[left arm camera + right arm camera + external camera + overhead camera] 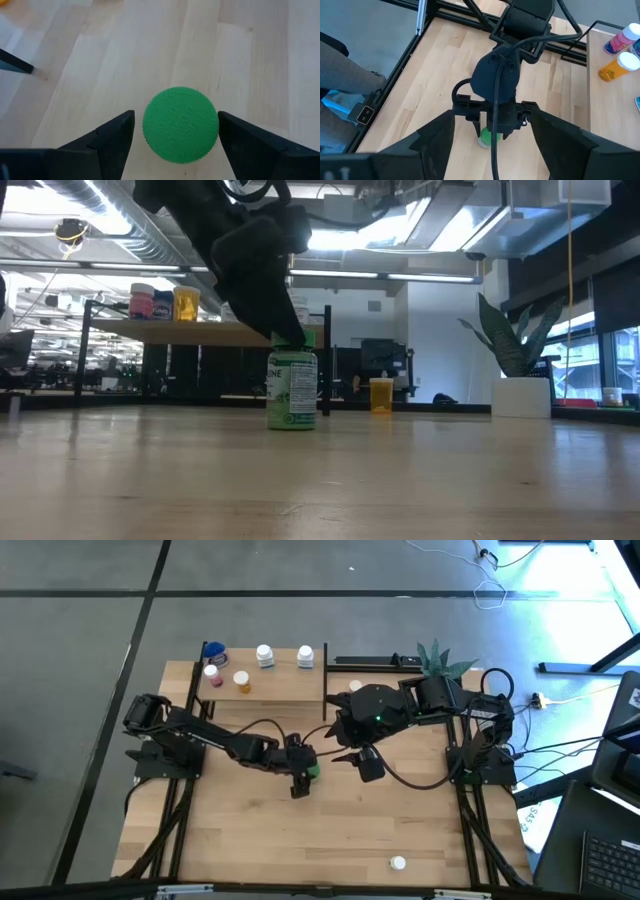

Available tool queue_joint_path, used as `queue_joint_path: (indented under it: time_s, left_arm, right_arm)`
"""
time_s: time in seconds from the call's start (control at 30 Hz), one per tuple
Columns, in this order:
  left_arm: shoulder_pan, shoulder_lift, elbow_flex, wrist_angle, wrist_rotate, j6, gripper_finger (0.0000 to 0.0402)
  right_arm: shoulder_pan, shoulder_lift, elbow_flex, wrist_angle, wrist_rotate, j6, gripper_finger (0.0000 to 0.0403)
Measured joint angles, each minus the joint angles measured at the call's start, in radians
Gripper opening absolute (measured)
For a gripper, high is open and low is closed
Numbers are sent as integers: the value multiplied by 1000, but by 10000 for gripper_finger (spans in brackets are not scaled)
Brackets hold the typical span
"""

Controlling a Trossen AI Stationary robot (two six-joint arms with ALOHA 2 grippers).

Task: Pick and place medicine bottles onto shelf by color
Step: Put the green pill bottle on the shelf

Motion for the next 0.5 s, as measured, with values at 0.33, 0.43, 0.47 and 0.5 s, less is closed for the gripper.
queue_joint_path:
  time_s: [0.33,0.43,0.47,0.5]
  left_arm:
    - [-3,0,0,-5,9,-4,271]
    - [-3,0,0,-4,10,-5,271]
    - [-3,0,0,-4,9,-5,271]
    - [-3,0,0,-4,9,-5,270]
  right_arm:
    - [0,0,0,4,0,0,262]
    - [0,0,0,4,0,0,262]
    - [0,0,0,4,0,0,262]
    - [0,0,0,4,0,0,262]
